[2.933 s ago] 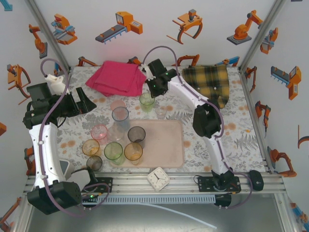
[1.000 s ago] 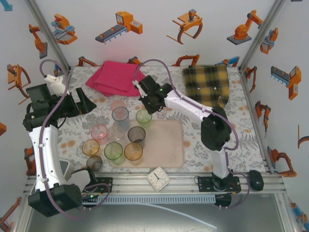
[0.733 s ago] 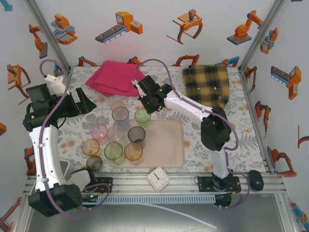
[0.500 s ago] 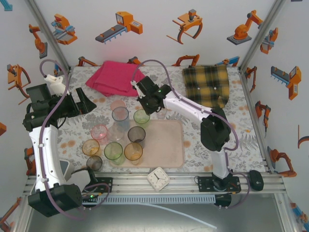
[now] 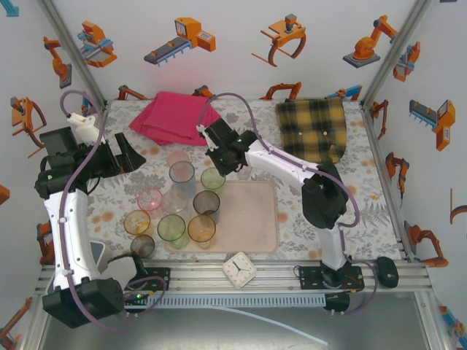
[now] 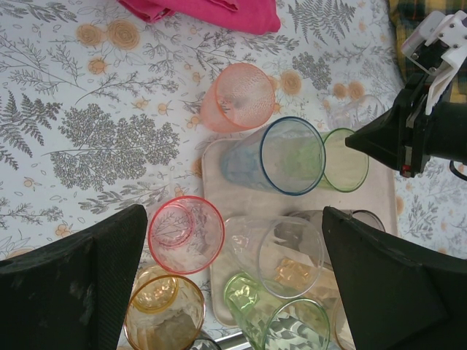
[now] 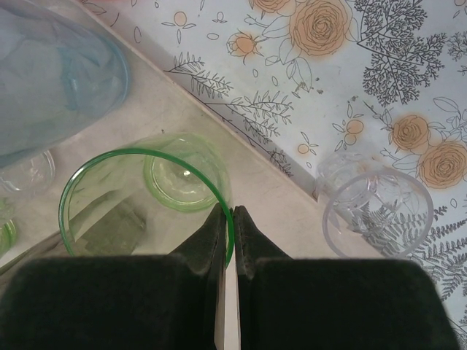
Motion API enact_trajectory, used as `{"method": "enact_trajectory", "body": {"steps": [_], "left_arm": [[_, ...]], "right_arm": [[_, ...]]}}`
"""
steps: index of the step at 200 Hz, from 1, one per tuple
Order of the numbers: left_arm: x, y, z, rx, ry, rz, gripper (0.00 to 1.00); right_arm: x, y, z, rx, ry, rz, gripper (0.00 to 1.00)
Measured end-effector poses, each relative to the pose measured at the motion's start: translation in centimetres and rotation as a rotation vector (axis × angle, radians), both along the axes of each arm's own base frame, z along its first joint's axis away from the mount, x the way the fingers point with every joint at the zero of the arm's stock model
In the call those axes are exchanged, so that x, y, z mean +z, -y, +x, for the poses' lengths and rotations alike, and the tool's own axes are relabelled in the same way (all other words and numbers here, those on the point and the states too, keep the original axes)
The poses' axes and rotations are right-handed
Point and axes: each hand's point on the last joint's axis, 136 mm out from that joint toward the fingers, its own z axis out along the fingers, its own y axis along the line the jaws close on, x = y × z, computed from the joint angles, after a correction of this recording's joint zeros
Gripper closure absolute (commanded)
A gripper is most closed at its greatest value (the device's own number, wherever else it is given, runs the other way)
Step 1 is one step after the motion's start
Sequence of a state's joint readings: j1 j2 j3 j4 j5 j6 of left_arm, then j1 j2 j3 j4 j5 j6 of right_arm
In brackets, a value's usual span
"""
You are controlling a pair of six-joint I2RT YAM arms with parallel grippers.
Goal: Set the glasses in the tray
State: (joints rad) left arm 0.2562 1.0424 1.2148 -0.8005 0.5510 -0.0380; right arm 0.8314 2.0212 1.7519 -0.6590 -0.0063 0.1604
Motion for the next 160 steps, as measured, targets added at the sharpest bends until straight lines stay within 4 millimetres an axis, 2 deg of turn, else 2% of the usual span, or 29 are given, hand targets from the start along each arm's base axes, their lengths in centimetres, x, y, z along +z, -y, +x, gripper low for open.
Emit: {"method": "enact_trajectory", "body": {"steps": [160], "left_arm": [[0.1,0.0,-0.1,0.0,0.006,0.002,0.03]], "right_arm": [[-1.5,-0.4,-0.3,0.002,-0.016,-0.012,0.88]]}}
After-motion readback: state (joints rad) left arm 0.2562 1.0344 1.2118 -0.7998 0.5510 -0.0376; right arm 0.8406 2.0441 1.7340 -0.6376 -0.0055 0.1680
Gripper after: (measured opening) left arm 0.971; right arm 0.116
